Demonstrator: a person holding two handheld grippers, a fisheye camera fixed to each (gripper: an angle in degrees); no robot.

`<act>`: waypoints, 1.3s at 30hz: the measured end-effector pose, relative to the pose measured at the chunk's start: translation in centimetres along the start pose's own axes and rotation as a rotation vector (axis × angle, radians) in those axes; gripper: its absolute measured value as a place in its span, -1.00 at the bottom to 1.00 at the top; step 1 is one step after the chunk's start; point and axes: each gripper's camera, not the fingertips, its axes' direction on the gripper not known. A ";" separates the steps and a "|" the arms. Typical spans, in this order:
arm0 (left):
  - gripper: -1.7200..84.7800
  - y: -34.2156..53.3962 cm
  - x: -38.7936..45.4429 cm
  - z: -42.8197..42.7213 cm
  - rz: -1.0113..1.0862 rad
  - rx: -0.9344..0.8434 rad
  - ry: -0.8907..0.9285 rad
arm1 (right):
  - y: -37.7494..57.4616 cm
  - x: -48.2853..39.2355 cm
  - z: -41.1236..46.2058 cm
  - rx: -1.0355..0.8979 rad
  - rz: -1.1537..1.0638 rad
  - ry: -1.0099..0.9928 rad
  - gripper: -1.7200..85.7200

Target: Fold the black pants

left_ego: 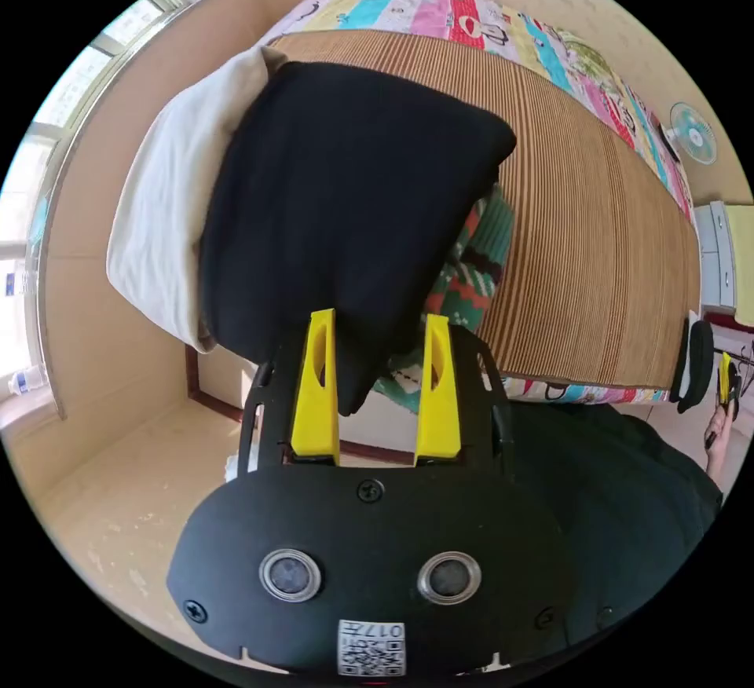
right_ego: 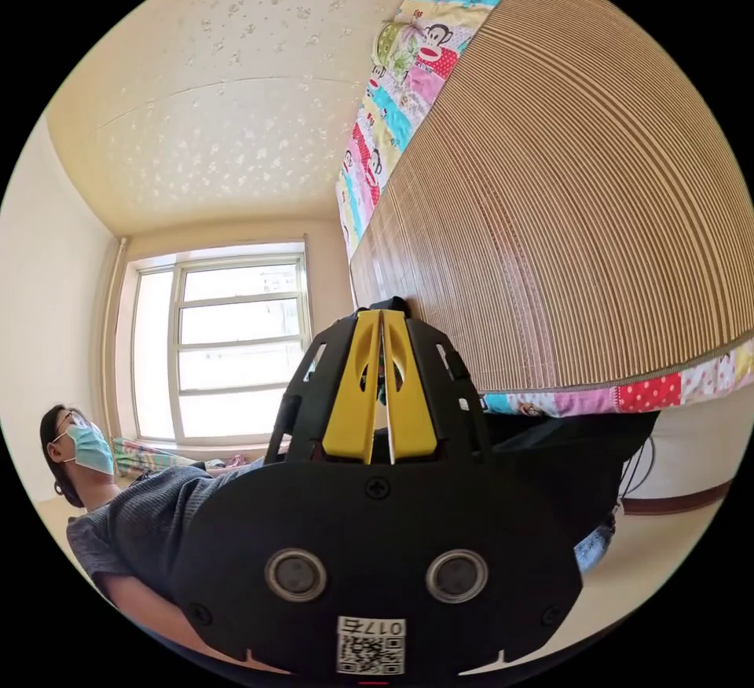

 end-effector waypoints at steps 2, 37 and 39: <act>-0.68 0.7 -0.3 1.2 0.025 -0.019 -0.074 | 1.5 1.0 -1.5 0.027 0.027 0.025 -0.95; -0.95 30.3 12.9 -24.8 1.537 0.561 2.010 | -5.4 1.5 16.5 -0.518 0.019 -1.066 -0.55; -0.95 31.3 14.6 -23.7 1.565 0.500 1.953 | -6.1 1.6 14.9 -0.387 -0.049 -1.119 -0.63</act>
